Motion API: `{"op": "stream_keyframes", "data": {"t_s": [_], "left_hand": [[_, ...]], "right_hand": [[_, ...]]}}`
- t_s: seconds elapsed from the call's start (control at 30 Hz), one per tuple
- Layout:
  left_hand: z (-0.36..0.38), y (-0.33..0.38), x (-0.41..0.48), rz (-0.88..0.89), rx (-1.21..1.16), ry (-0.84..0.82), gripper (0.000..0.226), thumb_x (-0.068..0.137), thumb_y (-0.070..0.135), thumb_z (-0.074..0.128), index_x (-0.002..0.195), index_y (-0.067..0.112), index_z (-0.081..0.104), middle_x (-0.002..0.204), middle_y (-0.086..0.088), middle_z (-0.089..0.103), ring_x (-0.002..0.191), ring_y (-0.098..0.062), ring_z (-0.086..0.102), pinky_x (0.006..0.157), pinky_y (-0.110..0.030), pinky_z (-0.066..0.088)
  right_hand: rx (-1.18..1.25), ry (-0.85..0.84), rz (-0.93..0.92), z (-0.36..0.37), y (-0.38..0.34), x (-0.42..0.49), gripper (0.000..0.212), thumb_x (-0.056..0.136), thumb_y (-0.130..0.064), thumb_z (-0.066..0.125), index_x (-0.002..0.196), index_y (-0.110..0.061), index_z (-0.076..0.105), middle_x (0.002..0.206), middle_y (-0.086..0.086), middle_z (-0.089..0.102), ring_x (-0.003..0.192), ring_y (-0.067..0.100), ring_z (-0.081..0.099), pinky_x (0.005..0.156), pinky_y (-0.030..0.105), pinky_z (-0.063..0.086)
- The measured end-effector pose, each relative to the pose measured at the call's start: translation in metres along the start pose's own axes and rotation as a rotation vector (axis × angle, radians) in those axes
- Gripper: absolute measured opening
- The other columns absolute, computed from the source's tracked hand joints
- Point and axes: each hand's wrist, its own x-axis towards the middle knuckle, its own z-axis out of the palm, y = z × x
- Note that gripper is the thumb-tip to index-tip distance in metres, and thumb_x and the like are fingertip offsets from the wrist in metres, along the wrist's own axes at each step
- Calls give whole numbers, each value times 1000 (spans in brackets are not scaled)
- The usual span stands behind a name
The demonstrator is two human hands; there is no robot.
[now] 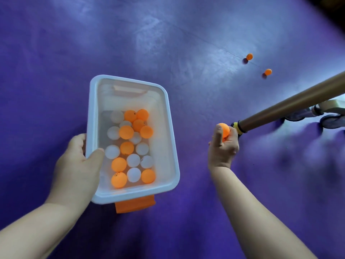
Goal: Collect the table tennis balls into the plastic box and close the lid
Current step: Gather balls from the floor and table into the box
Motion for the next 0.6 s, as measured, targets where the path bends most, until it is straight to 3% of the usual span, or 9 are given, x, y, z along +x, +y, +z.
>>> {"op": "stream_keyframes", "data": {"t_s": [0.07,0.13,0.2,0.27,0.37,0.5,0.6], "left_hand": [[-6,1,-5,-5,13,-10,23,91,18,50,110,30,50,87,9,60,80,-20,59,64,-35,49],[-13,5,-12,-4,44,-1,23,90,19,50,112,27,51,94,2,62,86,-29,59,74,-43,51],[-21,13,-20,-5,48,14,23,90,18,50,112,24,51,97,0,61,89,-30,58,77,-43,50],[-29,23,-29,4,34,19,25,89,17,50,113,22,53,101,-1,63,92,-31,58,79,-42,49],[-42,34,-44,26,44,18,28,89,16,50,117,17,52,105,-7,64,95,-35,58,75,-39,47],[-75,68,-80,49,79,15,34,91,19,49,125,18,47,108,-10,64,93,-35,57,70,-35,43],[-114,108,-115,41,89,27,37,91,18,48,128,18,46,112,-11,63,96,-36,57,72,-35,43]], "right_hand": [[270,72,-126,1,-47,-25,26,81,-45,46,89,-20,49,64,2,50,49,17,55,50,21,45],[375,34,-163,-1,-90,-52,22,84,-39,47,96,-21,47,70,4,52,51,20,58,50,21,45],[326,-139,-125,-1,-120,-75,26,82,-44,50,100,-26,46,78,-3,54,62,20,61,57,26,50],[190,-336,-40,-3,-138,-93,43,81,-47,57,115,-24,46,97,-10,54,84,7,60,70,15,49],[116,-290,27,-17,-163,-107,51,86,-20,63,131,-15,39,117,-7,49,84,-10,54,71,3,41],[103,-260,46,-50,-216,-123,41,87,-6,57,124,-15,45,102,-9,54,74,-13,53,68,5,42],[114,-326,82,-80,-265,-135,30,86,-6,56,111,-21,53,89,-9,61,76,-2,57,75,19,47]]}}
